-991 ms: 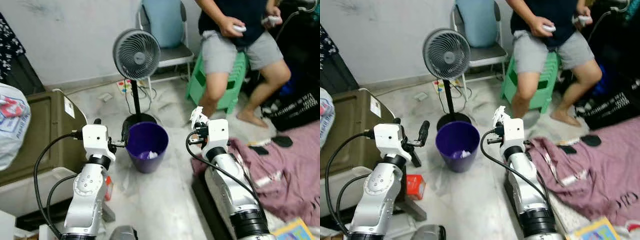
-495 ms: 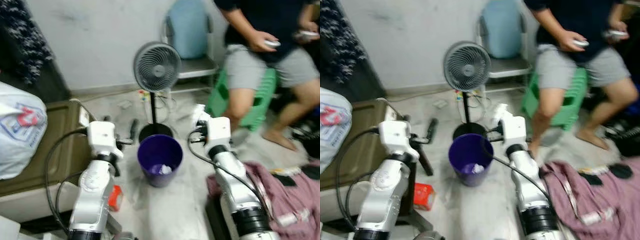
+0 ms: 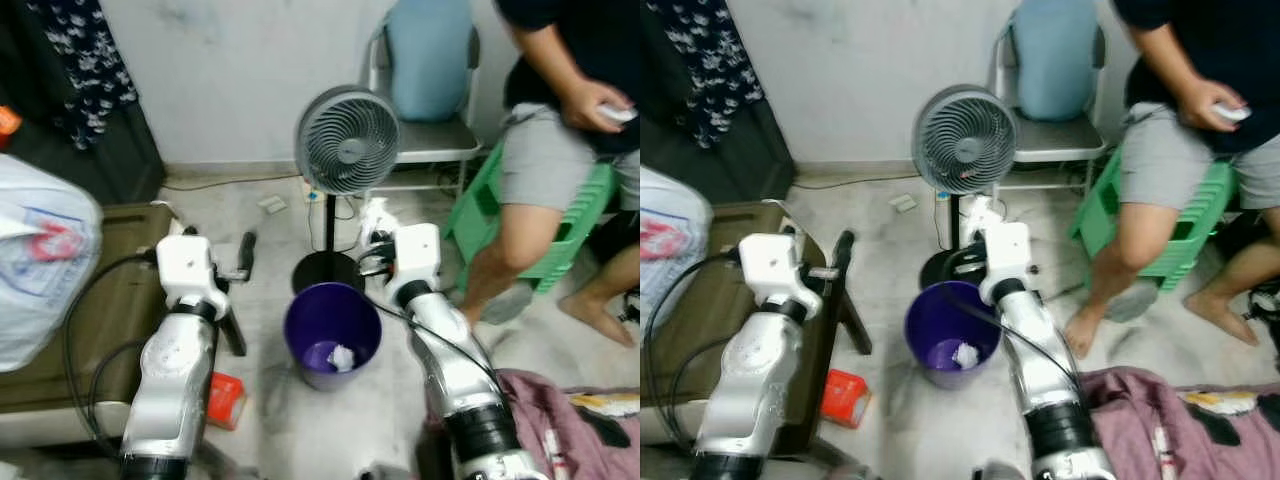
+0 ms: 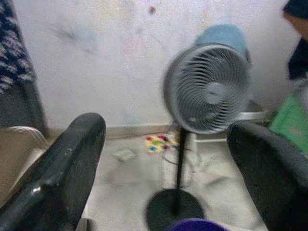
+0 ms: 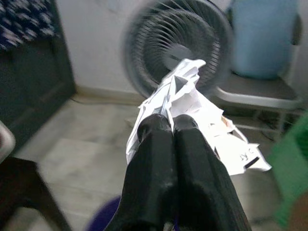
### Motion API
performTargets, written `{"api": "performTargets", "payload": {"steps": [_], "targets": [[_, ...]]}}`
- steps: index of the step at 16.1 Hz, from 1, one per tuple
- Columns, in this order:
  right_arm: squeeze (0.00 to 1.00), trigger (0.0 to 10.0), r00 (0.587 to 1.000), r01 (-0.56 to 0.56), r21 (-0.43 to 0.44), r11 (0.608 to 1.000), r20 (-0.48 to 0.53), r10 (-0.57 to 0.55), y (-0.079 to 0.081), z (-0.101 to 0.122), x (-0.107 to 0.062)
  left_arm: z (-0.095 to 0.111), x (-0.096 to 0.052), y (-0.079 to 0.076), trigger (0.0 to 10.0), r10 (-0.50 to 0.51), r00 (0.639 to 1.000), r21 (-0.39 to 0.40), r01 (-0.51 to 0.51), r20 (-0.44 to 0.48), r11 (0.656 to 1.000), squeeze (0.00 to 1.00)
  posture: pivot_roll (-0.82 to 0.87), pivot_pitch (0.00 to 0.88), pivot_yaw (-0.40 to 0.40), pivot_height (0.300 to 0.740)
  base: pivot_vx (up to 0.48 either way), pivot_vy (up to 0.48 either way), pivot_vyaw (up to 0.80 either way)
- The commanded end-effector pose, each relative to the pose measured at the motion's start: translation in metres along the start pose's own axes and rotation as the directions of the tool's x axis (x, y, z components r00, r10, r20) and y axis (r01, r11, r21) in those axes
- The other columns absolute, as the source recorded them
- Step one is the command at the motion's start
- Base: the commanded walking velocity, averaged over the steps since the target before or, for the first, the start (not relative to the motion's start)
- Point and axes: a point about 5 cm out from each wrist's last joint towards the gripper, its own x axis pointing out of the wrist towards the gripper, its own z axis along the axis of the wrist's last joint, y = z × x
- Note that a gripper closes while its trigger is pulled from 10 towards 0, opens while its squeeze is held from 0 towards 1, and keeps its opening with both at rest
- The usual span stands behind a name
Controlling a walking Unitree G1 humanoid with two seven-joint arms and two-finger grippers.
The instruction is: Clean up the room
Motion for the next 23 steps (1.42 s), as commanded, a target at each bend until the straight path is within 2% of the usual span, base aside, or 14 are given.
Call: {"api": "performTargets", "payload": {"steps": [1, 5, 9, 19, 23], "targets": [[0.0, 10.0, 1.0, -0.001, 0.01, 1.0, 0.002, 0.001, 0.0029, 0.0015, 0.0018, 0.0016, -0.0002, 0.0043, 10.0, 0.004, 1.0, 0.012, -0.004, 0.0, 1.0, 0.0, 0.08, 0.0, 0.004, 0.74, 0.382, 0.0, 0.0], [0.0, 10.0, 1.0, 0.015, 0.011, 1.0, -0.015, -0.015, 0.0015, -0.0014, 0.0011, 0.0007, -0.0007, 0.0032, 10.0, -0.003, 1.0, 0.003, 0.003, -0.007, 1.0, 0.0, 0.07, 0.0, 0.005, 0.74, 0.315, 0.0, 0.0], [0.0, 10.0, 1.0, 0.015, 0.006, 1.0, -0.021, -0.014, 0.002, -0.0028, 0.0011, -0.0008, -0.0015, 0.003, 10.0, 0.001, 1.0, 0.0, -0.001, -0.018, 1.0, 0.0, 0.08, 0.0, -0.001, 0.74, 0.0, 0.0, 0.0], [0.0, 10.0, 1.0, 0.003, 0.003, 1.0, -0.02, -0.003, 0.0059, -0.0027, 0.0053, -0.0013, -0.0033, 0.0041, 10.0, -0.004, 1.0, -0.006, 0.004, -0.026, 1.0, 0.0, 0.09, 0.0, -0.001, 0.74, 0.319, 0.0, 0.0], [0.0, 10.0, 1.0, -0.009, 0.004, 1.0, -0.018, 0.009, 0.0085, -0.0025, 0.0068, -0.0013, -0.003, 0.005, 10.0, 0.006, 1.0, 0.001, -0.006, -0.026, 1.0, 0.0, 0.1, 0.0, -0.002, 0.74, 0.0, 0.0, 0.0]]}}
